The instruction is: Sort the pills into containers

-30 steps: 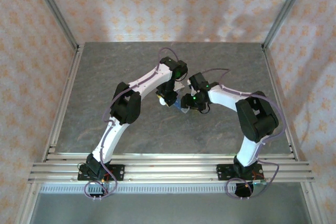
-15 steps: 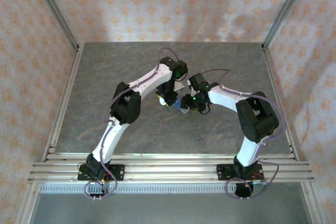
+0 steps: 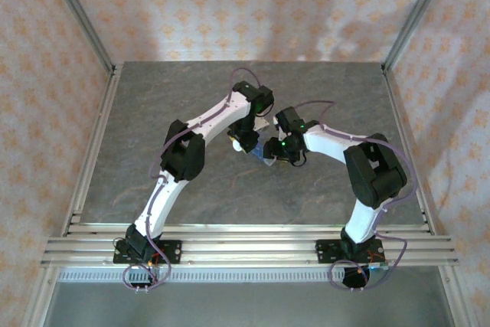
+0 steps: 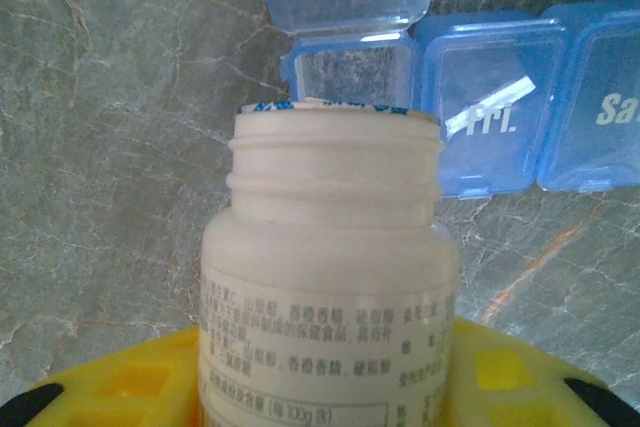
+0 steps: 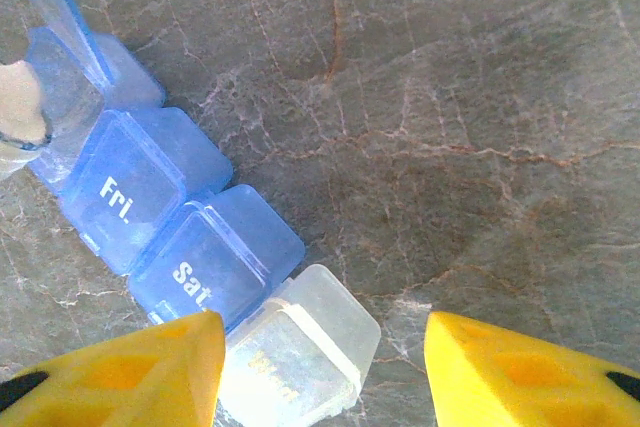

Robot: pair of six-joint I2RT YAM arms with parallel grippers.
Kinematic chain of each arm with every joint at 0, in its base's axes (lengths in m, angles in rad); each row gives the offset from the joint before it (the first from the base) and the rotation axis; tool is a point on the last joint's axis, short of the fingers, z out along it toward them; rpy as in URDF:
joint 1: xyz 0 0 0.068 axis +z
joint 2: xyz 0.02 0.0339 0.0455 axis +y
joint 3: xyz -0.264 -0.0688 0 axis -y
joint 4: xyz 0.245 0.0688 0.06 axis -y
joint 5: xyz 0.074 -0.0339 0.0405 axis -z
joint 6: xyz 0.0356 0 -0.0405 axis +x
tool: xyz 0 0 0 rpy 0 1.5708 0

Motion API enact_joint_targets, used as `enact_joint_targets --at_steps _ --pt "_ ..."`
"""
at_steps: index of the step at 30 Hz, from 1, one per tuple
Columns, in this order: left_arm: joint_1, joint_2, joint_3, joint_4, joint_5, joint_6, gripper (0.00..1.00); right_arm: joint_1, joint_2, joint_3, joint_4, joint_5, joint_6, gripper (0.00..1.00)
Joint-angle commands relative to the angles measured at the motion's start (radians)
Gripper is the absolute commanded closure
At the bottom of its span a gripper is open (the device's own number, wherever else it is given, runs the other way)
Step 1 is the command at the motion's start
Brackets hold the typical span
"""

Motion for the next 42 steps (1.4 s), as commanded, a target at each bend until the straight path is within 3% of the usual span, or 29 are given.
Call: enact_joint_targets --at_steps 1,27,42 --pt "0.004 -0.054 0.028 -0.028 -0.018 0.016 1.00 0.008 0.020 0.001 -0.036 0.021 0.003 0.45" --pt "0.002 0.007 -0.013 -0.040 -0.027 0.008 1.00 0.007 0.025 -0.008 -0.024 0.015 0.001 0.45" --pt "-0.024 0.049 0.060 -0.100 -0.068 0.013 1.00 0.007 0.044 -0.006 -0.018 0.005 -0.006 0.45"
